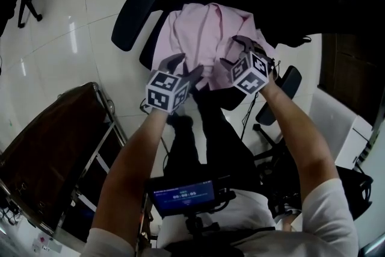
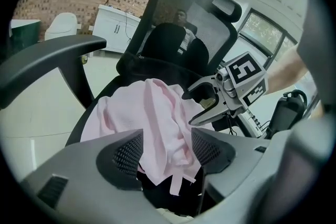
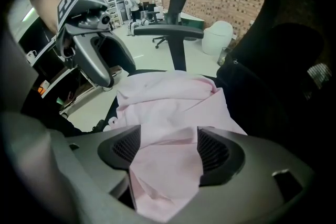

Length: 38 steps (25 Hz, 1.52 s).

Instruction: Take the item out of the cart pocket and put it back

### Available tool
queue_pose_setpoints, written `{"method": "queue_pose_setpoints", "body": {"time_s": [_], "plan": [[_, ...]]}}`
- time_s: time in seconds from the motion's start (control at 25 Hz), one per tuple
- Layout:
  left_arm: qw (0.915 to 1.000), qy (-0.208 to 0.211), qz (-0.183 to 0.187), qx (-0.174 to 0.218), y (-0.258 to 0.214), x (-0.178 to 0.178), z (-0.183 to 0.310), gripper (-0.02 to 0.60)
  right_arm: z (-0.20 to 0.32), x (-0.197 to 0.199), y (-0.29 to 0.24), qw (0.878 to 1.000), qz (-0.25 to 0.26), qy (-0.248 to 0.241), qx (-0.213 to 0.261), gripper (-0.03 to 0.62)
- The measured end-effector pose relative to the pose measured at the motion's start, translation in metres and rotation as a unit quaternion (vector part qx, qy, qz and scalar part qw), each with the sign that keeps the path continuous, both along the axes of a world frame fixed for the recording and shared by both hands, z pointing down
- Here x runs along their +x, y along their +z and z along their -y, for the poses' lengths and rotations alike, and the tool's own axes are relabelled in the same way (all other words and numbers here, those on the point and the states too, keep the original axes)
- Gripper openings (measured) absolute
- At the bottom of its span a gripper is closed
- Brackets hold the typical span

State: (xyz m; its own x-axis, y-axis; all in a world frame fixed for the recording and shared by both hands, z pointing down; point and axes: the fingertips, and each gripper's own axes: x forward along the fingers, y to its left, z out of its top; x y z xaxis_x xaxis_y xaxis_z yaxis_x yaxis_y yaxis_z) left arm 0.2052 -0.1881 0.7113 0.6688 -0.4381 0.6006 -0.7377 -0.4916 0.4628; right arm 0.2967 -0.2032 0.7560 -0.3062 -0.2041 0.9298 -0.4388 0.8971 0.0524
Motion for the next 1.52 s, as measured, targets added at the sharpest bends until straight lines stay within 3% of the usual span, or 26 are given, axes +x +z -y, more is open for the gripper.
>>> {"method": "queue_pose_setpoints", "body": {"time_s": [0.64, 0.68, 0.76, 0.96, 1.08, 1.52], "plan": [[0.9974, 0.026, 0.046, -0.048, 0.059, 0.030, 0.019, 0.291, 0.017, -0.003, 0.029, 0.998, -0.054, -0.032, 0.022, 0.362], [0.9972, 0.025, 0.049, -0.052, 0.062, 0.031, 0.019, 0.265, 0.017, -0.002, 0.031, 0.997, -0.061, -0.033, 0.020, 0.352], [0.9968, 0.014, 0.044, -0.064, 0.066, 0.030, 0.018, 0.156, 0.017, -0.001, 0.035, 0.997, -0.072, -0.030, 0.019, 0.312], [0.9974, -0.001, 0.019, -0.070, 0.057, 0.025, 0.017, 0.097, 0.020, 0.000, 0.026, 0.997, -0.061, -0.026, 0.034, 0.134], [0.9978, -0.019, 0.002, -0.064, 0.049, 0.017, 0.017, 0.067, 0.021, 0.004, 0.013, 0.997, -0.044, -0.016, 0.055, 0.068], [0.9931, -0.082, -0.065, -0.054, 0.012, -0.016, 0.018, 0.034, 0.024, 0.021, -0.031, 0.996, -0.004, 0.020, 0.086, 0.052]]}}
